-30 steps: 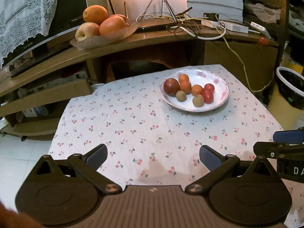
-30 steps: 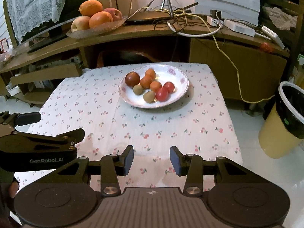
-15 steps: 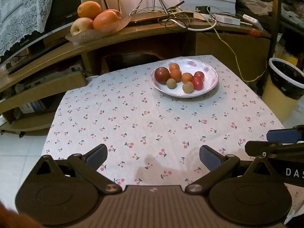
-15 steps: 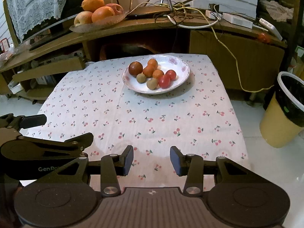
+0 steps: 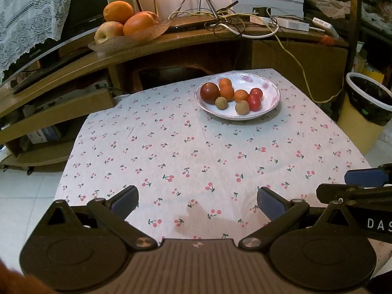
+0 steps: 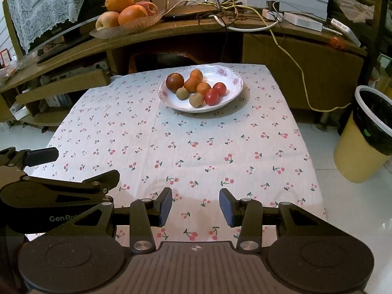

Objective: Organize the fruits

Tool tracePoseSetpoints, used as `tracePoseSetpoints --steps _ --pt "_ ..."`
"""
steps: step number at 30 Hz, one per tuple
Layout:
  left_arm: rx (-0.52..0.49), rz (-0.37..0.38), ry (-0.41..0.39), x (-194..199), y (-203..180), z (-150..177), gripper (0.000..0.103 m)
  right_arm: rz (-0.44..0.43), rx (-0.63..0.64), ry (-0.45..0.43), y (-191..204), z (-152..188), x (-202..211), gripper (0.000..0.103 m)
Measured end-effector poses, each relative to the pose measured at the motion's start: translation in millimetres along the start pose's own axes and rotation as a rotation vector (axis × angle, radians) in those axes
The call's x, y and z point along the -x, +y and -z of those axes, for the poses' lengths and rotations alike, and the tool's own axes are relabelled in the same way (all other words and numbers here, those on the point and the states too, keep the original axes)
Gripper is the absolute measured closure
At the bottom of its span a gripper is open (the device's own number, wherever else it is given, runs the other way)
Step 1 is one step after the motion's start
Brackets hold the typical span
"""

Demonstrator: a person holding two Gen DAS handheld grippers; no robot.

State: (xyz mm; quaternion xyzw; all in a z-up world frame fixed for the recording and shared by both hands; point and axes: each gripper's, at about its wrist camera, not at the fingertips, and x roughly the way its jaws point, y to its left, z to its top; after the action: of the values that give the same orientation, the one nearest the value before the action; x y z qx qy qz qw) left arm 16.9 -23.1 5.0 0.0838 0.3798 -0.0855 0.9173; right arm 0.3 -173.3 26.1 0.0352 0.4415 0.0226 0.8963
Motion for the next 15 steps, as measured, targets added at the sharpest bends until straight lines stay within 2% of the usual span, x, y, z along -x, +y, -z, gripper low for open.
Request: tracePoseSetpoints --steps 15 --pt "0.006 -0.004 0.013 6 -1 10 0.0 -0.003 0.014 0.016 7 15 4 0.059"
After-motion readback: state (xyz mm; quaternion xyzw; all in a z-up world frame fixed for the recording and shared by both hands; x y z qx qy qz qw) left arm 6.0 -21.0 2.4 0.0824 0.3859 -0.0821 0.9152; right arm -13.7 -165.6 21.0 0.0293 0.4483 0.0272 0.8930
